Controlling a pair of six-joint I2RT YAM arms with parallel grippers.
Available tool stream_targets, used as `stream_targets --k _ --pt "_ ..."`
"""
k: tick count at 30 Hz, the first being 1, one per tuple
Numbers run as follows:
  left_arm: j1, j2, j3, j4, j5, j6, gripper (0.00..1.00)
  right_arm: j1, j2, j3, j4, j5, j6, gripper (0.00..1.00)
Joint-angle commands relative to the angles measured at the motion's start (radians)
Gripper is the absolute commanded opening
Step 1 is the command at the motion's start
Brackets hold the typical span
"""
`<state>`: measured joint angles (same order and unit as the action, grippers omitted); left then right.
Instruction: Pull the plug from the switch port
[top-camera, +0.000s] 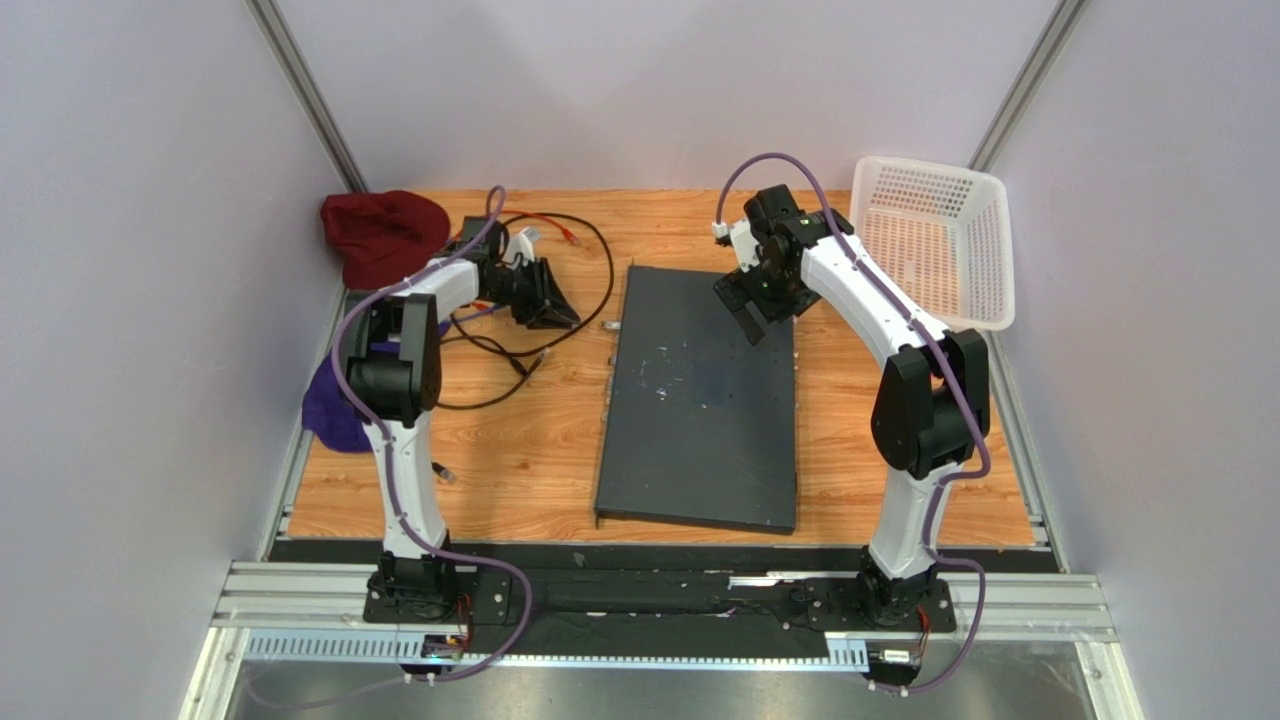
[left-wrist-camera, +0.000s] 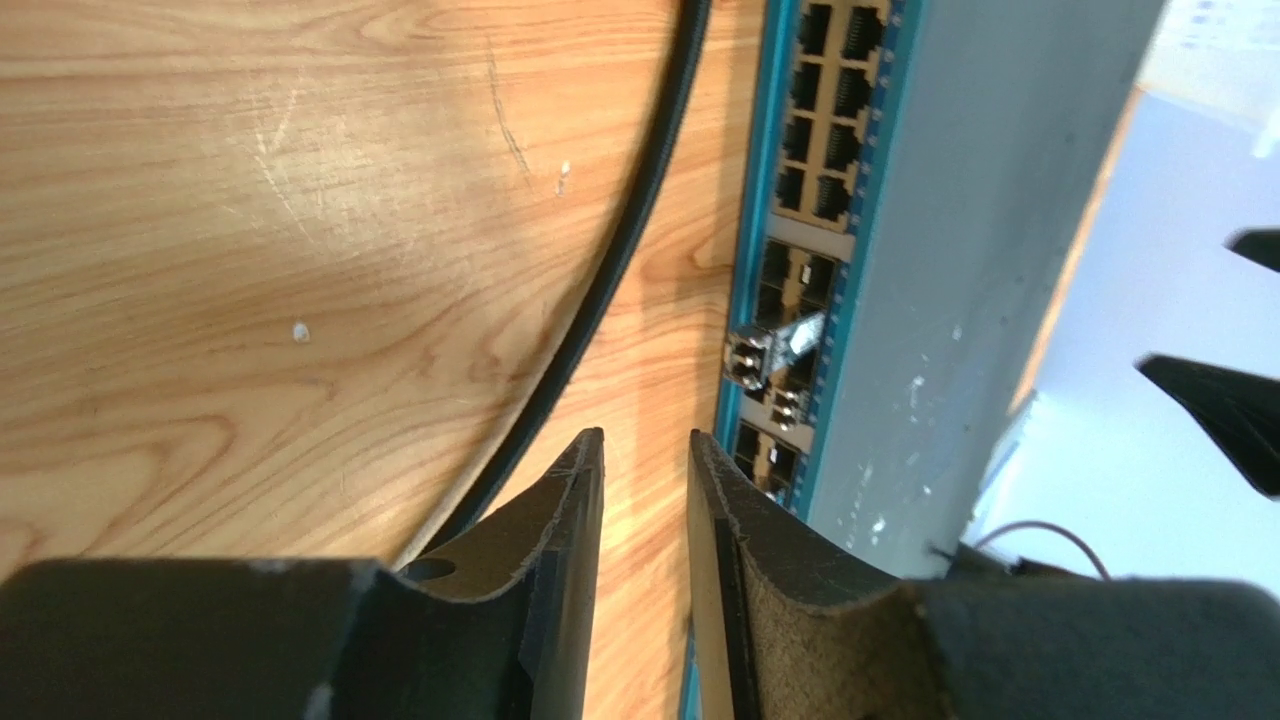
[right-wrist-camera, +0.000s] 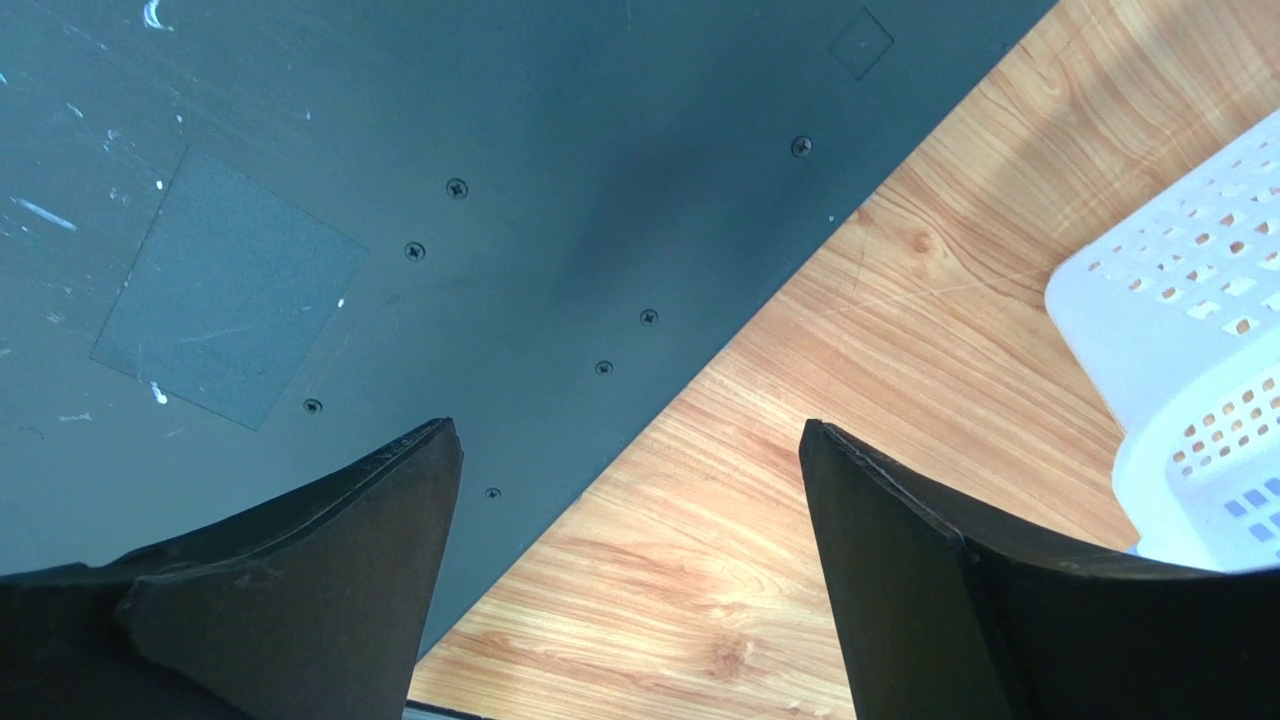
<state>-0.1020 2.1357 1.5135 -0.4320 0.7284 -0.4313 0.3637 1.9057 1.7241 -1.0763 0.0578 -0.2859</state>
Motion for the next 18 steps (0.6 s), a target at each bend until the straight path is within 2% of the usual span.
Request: stream_targets --k 1,7,18 --pt "0.001 -0.004 -0.015 0.098 0.129 -0.024 0.39 0.004 0.015 0.055 0.022 -0.018 -0.012 0.88" --pt "0.001 0.073 0.007 0.197 0.281 -0.101 0.48 0.004 0.018 0.065 0.026 -0.013 -0.018 0.88" --pt "-0.038 0.176 0.077 0.219 0.321 -0.145 0.49 0.004 -0.005 0.031 0.027 -0.006 -0.025 0.88"
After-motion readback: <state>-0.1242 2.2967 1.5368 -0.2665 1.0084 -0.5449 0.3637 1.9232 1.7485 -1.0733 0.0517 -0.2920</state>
